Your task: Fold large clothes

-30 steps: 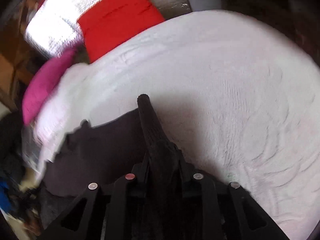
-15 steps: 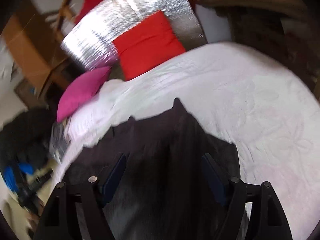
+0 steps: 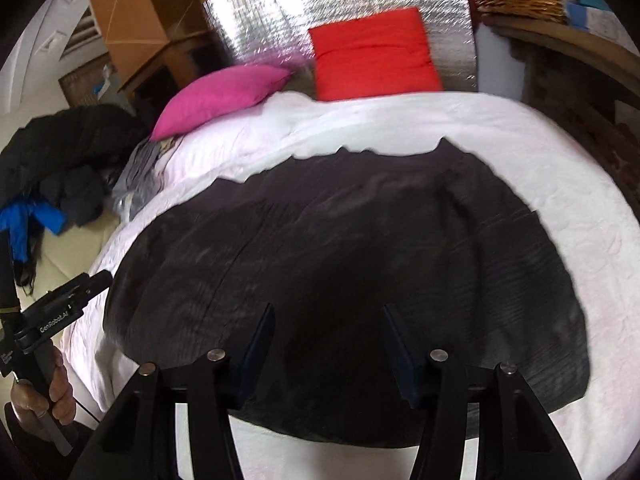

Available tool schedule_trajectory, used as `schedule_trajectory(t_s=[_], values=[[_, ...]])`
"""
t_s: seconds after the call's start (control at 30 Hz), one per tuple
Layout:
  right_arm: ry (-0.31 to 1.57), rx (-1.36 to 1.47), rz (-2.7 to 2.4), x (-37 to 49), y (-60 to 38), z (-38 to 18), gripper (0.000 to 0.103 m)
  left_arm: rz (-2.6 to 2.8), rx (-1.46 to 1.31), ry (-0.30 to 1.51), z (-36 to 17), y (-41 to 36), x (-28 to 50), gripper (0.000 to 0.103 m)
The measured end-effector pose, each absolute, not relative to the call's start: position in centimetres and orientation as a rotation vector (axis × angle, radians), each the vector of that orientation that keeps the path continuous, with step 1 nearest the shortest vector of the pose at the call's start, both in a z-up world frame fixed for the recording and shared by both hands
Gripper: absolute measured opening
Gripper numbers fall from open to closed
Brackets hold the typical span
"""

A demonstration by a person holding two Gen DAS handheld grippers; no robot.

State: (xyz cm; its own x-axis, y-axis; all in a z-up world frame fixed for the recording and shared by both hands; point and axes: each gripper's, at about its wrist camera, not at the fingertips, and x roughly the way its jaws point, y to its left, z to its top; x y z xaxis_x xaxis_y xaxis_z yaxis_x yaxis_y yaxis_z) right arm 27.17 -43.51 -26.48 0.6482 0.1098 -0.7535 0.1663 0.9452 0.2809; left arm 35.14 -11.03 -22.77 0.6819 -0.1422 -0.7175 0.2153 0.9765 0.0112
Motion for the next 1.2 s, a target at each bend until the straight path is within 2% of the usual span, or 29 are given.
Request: schedule_trajectory(t_s=[0.23,0.93,0.97,1.03,1.2], values=[[0.997,0.326,-0.071,28.7,-42.3,-29.9,0.058,-0.195,0.130,0.810,-24.0,-12.0,35.1,0.077],[0.978,0.266,-0.048,27.6,-42.1,-31.0,0.058,-0.185,0.201,0.862,-26.6,-13.2,35.1,0.077],[0.974,0.261,-0.047,27.5,-42.0,-31.0,0.058,-0.186,0.210,0.869,-27.1,-13.2,35.3,0.077],[0.963,0.247,-0.042,27.3,-41.8,-31.0,0.058,-0.180,0.231,0.888,-28.0,-13.3,35.6,0.084],[0.944,0.310,0.009,25.8,-42.3,-29.8,0.058,-0.199,0.153,0.941,-27.7,-11.8,36.1,0.086]])
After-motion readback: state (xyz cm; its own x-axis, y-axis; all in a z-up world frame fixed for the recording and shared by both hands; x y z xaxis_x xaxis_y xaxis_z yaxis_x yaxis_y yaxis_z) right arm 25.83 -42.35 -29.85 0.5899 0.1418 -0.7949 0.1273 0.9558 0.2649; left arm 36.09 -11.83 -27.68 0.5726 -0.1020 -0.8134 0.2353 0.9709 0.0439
